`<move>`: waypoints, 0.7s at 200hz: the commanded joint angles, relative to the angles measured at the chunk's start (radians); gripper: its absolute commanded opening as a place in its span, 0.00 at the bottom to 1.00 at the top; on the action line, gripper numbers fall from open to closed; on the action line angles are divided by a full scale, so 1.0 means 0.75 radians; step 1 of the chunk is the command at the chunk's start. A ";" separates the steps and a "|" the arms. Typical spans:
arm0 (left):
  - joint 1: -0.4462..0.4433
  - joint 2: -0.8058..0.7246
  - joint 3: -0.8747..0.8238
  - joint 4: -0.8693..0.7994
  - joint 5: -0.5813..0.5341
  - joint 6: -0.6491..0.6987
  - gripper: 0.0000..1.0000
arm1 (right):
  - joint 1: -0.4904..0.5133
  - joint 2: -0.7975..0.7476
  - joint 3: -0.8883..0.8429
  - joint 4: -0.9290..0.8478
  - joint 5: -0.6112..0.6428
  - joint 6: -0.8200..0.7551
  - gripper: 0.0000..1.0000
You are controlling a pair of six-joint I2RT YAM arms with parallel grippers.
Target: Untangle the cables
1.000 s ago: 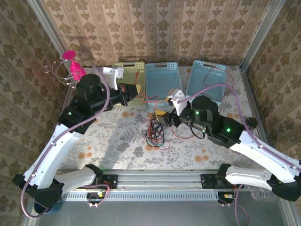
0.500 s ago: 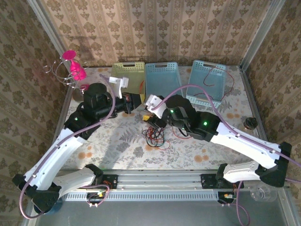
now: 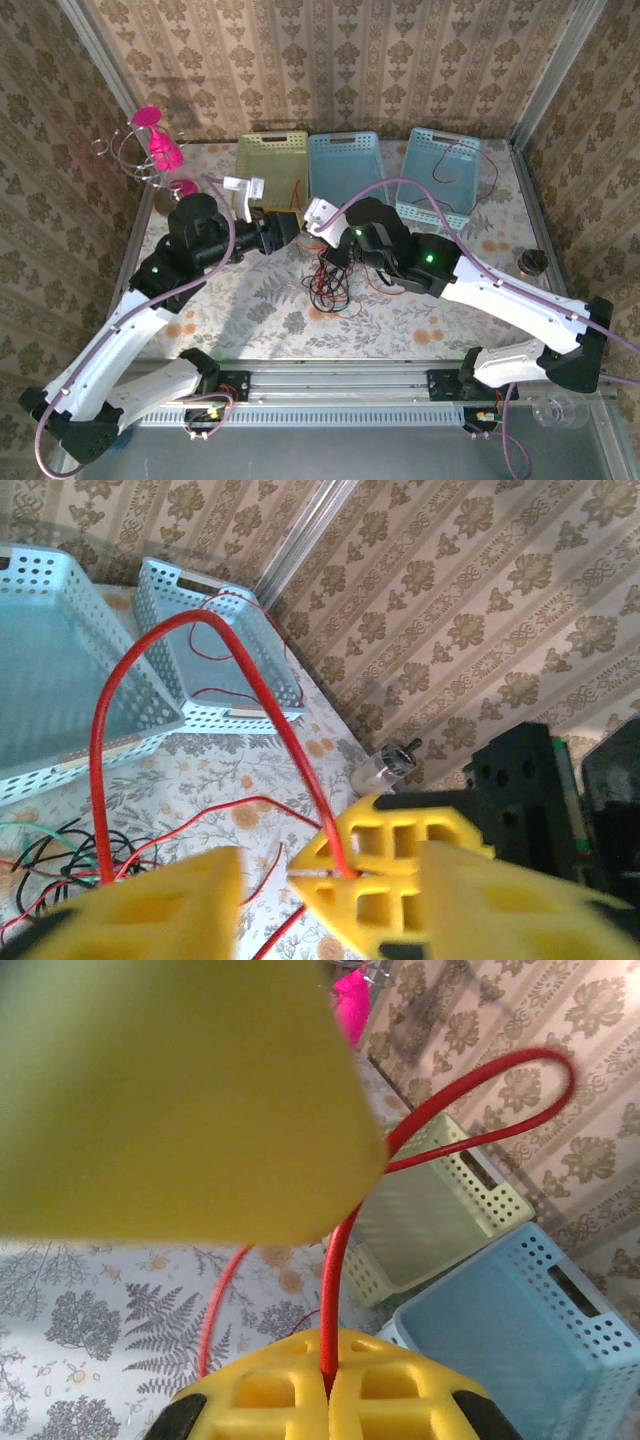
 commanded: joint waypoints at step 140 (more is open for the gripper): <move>0.087 -0.770 -0.834 -0.109 -0.292 -0.322 1.00 | -0.906 0.442 1.129 -0.174 0.201 0.423 0.00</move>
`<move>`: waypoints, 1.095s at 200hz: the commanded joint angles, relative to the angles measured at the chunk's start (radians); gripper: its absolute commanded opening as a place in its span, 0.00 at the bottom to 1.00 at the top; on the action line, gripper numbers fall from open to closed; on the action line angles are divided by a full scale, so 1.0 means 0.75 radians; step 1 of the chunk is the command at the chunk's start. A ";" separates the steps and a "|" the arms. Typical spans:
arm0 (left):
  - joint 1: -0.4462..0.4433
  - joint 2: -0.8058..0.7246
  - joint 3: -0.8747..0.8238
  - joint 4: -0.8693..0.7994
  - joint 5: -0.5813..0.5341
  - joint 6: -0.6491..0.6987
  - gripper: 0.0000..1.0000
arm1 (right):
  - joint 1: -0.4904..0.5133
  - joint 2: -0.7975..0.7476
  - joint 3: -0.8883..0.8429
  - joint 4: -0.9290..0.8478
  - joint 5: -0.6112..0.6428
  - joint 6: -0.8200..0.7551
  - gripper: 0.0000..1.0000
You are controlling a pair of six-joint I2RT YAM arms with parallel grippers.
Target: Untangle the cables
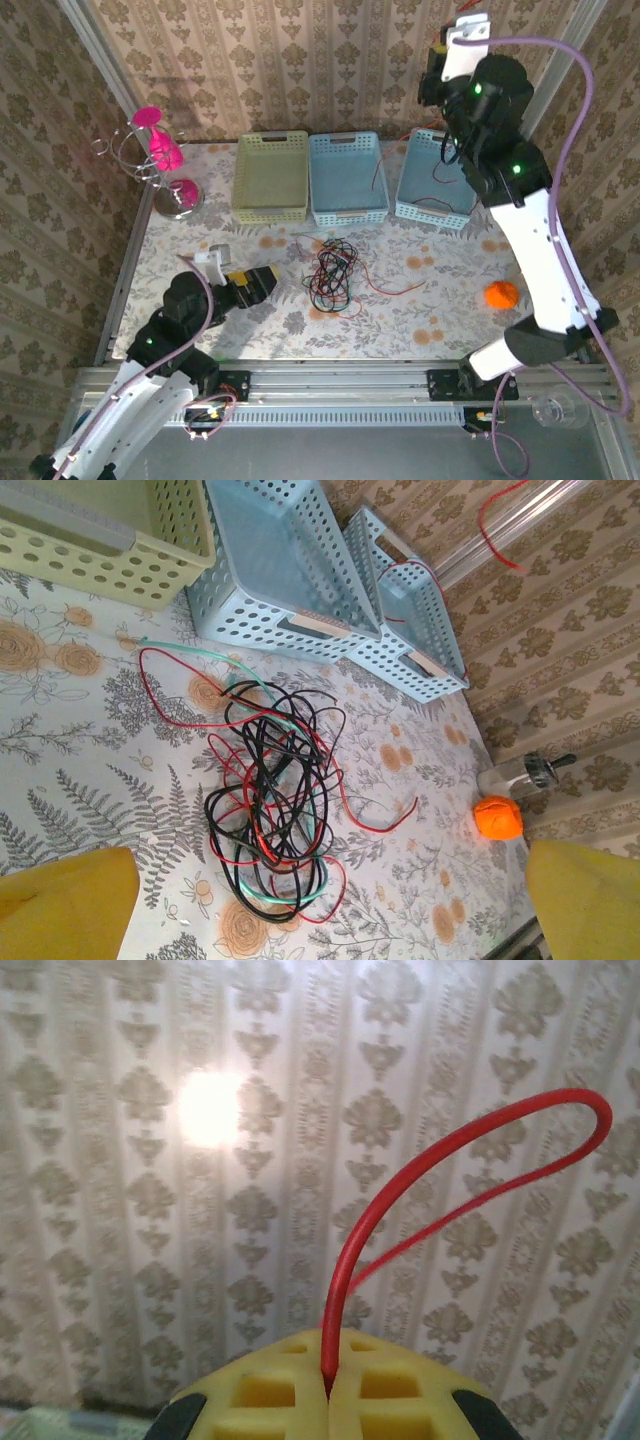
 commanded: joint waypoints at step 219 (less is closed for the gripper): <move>0.004 0.045 -0.202 0.132 0.049 -0.211 0.98 | -0.392 0.358 -0.615 -0.250 -0.173 0.668 0.57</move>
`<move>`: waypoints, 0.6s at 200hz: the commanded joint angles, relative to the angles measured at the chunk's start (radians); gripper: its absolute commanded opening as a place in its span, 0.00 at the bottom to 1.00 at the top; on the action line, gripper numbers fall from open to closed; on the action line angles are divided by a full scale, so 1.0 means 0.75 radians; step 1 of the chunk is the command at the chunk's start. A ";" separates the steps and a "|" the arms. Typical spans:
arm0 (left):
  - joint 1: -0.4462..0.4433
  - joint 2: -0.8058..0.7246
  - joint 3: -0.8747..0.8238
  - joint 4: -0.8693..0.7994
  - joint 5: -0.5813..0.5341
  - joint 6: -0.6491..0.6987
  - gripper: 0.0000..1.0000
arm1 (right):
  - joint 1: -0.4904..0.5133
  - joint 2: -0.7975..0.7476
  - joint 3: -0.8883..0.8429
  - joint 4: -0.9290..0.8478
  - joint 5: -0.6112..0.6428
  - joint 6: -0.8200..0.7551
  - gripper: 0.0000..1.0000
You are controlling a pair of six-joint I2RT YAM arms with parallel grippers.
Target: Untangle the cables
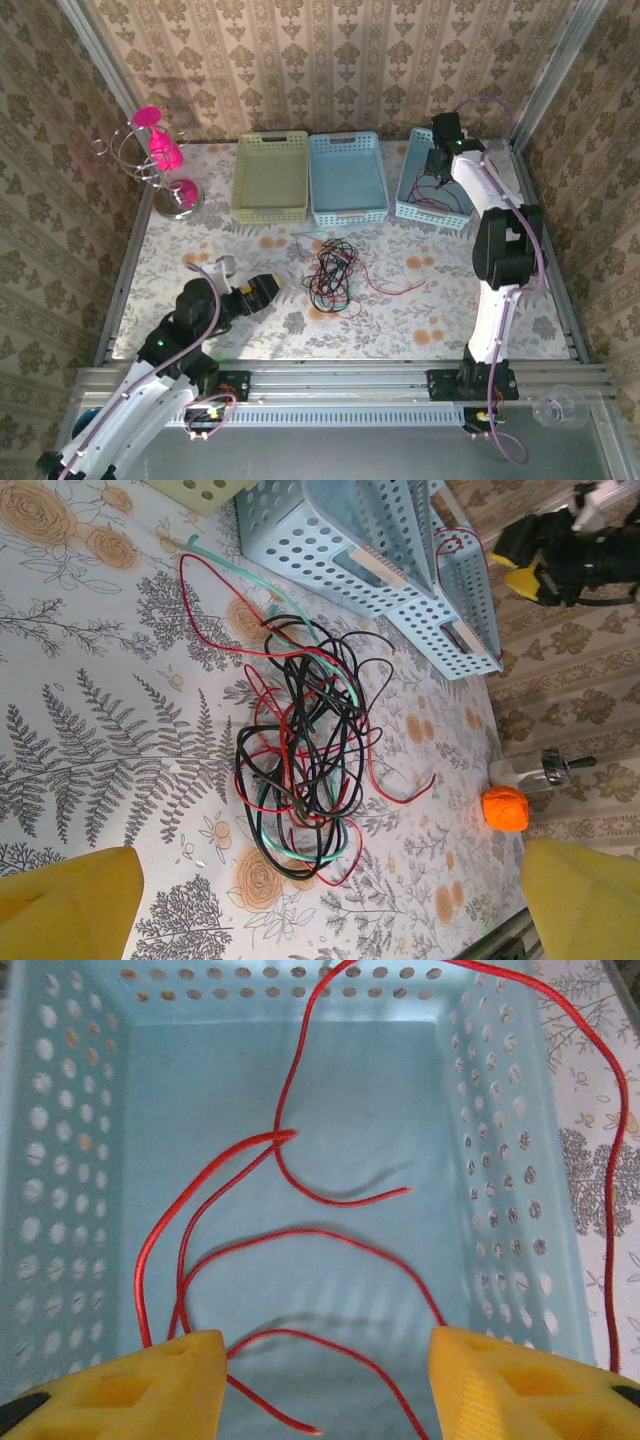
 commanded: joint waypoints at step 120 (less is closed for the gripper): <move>-0.124 0.796 0.118 0.428 0.003 0.045 0.93 | 0.766 -1.045 -1.461 0.615 -0.444 0.305 0.55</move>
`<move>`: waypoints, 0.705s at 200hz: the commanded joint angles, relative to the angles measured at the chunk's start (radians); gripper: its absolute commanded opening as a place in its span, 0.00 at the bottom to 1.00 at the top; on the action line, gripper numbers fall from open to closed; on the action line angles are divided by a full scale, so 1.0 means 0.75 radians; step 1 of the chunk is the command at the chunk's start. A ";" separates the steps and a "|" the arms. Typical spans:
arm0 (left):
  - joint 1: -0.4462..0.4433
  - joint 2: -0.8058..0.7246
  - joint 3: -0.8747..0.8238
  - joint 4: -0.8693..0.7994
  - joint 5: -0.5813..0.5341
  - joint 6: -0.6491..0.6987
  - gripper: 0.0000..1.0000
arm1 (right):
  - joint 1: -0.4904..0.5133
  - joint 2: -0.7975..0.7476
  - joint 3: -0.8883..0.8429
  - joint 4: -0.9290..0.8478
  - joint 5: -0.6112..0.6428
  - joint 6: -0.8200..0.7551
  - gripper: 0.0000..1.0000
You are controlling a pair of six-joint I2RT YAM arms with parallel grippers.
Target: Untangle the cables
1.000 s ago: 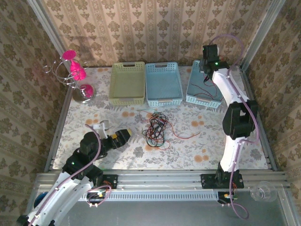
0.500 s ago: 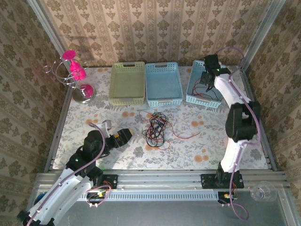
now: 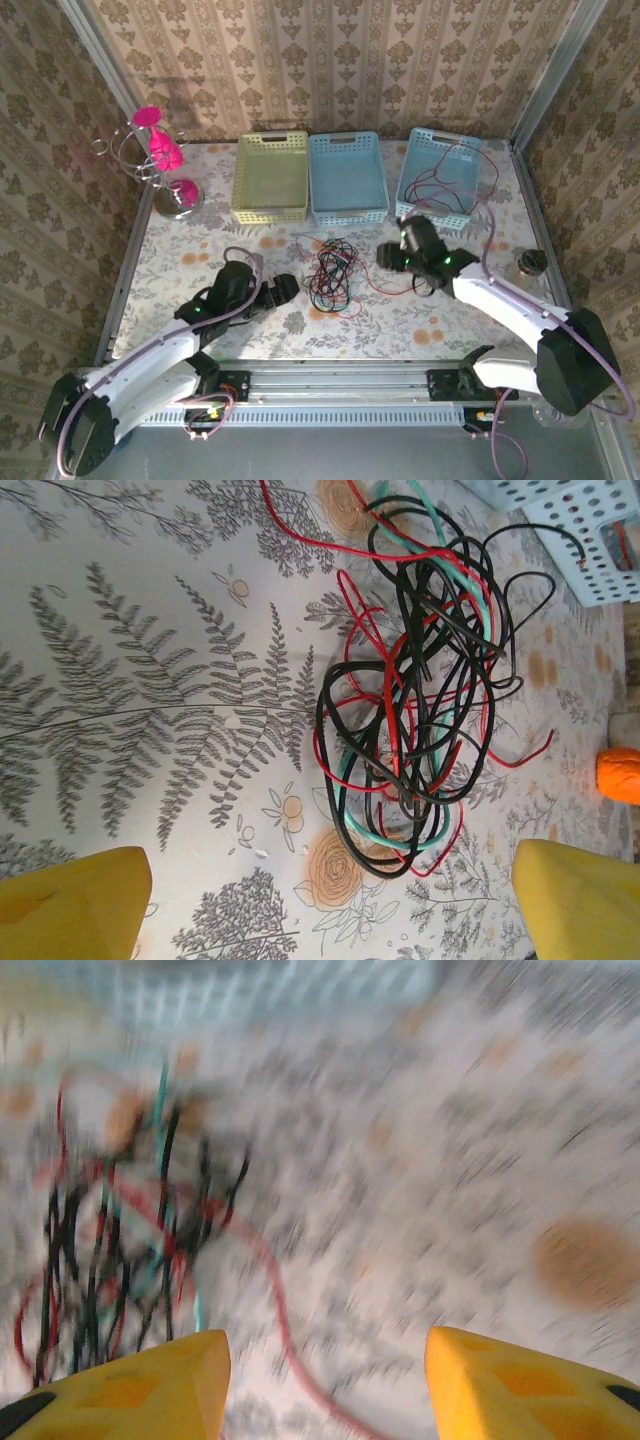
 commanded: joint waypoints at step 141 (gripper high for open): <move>-0.107 0.701 0.338 0.151 -0.043 0.173 0.33 | 0.197 0.469 0.127 0.354 -0.376 0.176 0.16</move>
